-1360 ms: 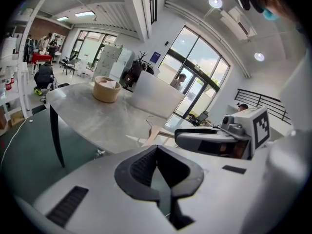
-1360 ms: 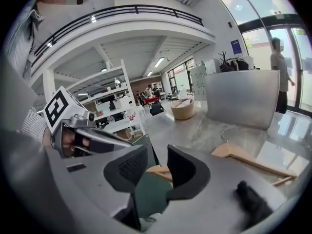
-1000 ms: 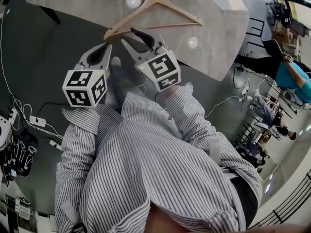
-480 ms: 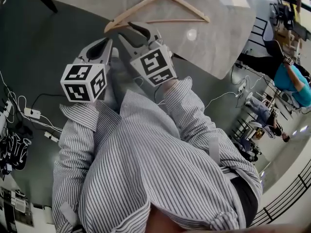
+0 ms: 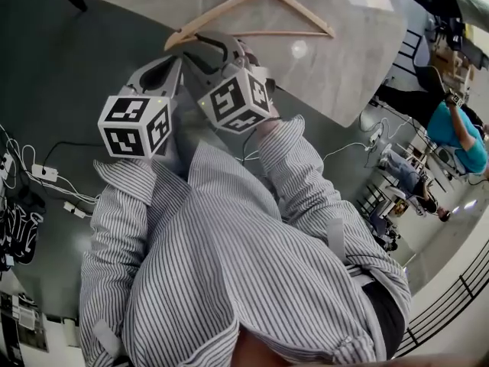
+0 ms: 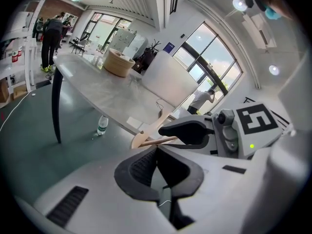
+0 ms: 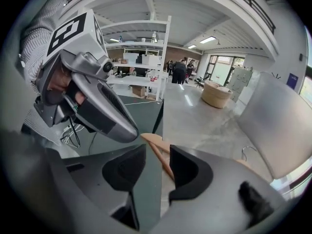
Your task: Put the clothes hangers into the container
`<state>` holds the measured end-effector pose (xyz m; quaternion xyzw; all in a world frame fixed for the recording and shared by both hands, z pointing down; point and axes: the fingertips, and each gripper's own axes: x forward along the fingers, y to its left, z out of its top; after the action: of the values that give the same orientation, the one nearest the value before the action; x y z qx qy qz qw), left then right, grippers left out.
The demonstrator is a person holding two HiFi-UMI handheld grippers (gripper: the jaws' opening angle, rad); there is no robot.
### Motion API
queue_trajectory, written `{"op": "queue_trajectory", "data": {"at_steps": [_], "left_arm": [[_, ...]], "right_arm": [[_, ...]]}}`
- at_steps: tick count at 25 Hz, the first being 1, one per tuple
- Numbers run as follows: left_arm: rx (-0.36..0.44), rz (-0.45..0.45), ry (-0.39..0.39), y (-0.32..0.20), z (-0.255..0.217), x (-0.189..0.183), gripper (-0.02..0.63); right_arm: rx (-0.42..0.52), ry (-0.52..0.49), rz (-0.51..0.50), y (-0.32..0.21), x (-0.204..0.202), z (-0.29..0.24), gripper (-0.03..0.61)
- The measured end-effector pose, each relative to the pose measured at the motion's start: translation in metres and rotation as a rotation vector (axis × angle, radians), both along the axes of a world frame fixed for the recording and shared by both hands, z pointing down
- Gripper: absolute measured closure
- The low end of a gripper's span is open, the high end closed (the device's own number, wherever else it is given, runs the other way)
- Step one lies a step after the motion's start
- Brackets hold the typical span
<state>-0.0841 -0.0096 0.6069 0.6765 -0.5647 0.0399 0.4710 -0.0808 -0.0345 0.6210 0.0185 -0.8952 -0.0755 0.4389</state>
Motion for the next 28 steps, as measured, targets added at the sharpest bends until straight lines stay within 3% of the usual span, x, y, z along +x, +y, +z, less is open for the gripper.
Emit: {"op": "queue_trajectory", "data": {"at_steps": [11,18,28], "left_arm": [[-0.018,-0.014,0.021,-0.002,0.017,-0.012,0.603],[-0.02,-0.037,0.016,-0.006,0.02,-0.021,0.603],[-0.03,-0.032,0.026,-0.008,0.025,-0.019,0.603]], "right_arm": [[0.026,0.101,-0.051,-0.005,-0.003,0.024,0.426],[0.132,0.169,-0.125,-0.01,0.001,0.034,0.43],[0.204,0.187,-0.14,-0.017,-0.005,0.034,0.465]]}}
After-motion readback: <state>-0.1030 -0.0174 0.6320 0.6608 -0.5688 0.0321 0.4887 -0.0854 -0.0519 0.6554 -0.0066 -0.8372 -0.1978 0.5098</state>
